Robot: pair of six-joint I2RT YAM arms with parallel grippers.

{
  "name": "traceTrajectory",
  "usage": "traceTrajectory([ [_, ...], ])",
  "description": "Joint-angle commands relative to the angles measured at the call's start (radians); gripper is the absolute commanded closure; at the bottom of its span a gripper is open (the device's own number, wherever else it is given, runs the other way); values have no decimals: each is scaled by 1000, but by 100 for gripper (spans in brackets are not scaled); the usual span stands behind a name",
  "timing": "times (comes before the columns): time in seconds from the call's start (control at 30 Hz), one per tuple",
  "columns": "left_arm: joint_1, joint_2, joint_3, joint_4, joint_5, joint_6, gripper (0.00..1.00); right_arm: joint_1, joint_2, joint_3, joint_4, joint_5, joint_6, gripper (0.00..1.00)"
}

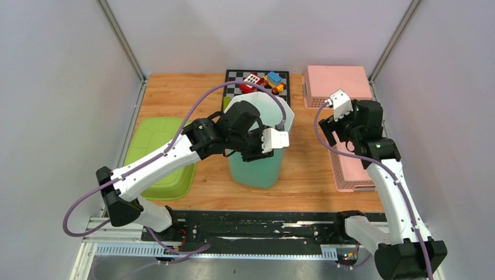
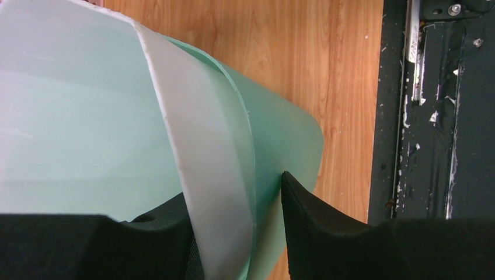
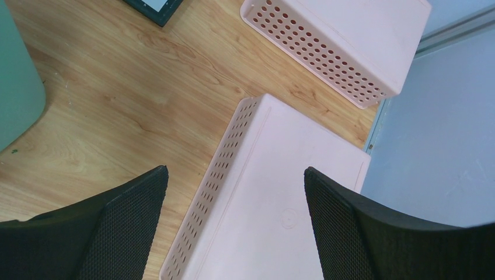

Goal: Turn the large container upside down
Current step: Place multiple containers at the center of the board.

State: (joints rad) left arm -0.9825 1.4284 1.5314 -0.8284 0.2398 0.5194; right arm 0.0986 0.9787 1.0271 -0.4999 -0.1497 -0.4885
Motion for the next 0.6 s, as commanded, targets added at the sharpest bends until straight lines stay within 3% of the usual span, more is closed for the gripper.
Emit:
traceTrajectory([
  [0.0,-24,5,35,86,13,-17,74,-28,-24,-20,12,-7,22,11],
  [0.17,-31,1,45,64,32,-11,48,-34,-23,-23,12,-17,24,12],
  [0.4,-31,-23,66,5,104,29,1,-39,-22,-26,13,-23,24,11],
  [0.57,-32,-39,77,-26,112,54,0,-40,-19,-25,12,-27,25,12],
])
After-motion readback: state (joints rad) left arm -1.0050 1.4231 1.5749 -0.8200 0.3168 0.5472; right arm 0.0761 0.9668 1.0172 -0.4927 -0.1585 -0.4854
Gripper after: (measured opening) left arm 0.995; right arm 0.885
